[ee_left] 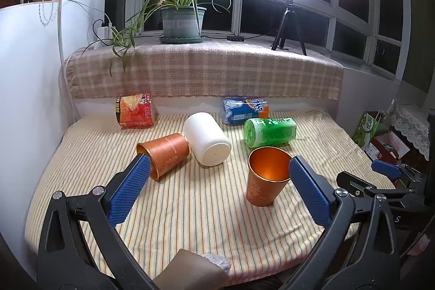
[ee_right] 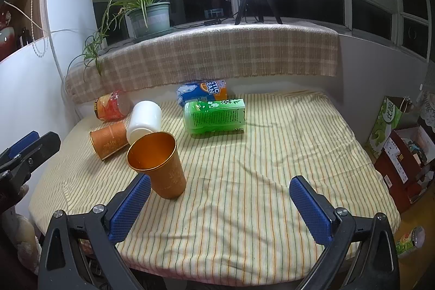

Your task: Flip cup upright

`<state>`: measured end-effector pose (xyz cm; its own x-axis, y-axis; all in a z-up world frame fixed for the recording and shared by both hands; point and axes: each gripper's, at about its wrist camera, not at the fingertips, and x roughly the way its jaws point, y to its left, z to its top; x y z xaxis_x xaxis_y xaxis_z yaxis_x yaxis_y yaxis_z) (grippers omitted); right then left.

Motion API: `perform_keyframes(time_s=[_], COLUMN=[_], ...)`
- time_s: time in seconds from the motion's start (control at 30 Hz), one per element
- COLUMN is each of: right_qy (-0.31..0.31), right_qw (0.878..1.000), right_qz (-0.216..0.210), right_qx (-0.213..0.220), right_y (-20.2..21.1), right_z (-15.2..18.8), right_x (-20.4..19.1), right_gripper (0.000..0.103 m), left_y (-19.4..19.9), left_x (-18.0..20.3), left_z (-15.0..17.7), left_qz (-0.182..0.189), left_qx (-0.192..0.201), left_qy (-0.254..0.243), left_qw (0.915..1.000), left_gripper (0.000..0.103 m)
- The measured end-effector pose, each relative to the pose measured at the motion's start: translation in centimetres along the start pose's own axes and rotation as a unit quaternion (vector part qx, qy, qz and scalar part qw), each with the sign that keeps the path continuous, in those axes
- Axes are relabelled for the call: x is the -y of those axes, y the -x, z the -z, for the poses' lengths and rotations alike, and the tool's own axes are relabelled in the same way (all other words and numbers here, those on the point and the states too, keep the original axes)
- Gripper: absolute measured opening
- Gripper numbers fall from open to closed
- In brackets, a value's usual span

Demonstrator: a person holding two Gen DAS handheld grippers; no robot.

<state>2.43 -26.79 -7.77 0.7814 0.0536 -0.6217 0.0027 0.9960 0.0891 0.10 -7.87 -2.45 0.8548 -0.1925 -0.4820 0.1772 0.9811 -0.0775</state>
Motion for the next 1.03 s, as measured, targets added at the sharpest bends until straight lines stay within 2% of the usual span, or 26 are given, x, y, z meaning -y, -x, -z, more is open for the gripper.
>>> perform_keyframes(time_s=[0.8, 1.03], right_qy=[0.001, 0.003], right_qw=[1.000, 1.000], right_qz=[-0.007, -0.011], right_qx=[-0.015, -0.020], right_y=[-0.9, -1.3], right_z=[0.3, 0.4], right_x=[-0.3, -0.6], right_gripper=[0.103, 0.103], left_y=[-0.1, -0.5], left_x=[-0.9, -0.7], left_z=[0.0, 0.1], left_qz=[-0.010, -0.014], left_qx=[-0.007, -0.012], left_qy=[0.011, 0.001], left_qw=[0.9999, 0.9998], left_gripper=[0.103, 0.103])
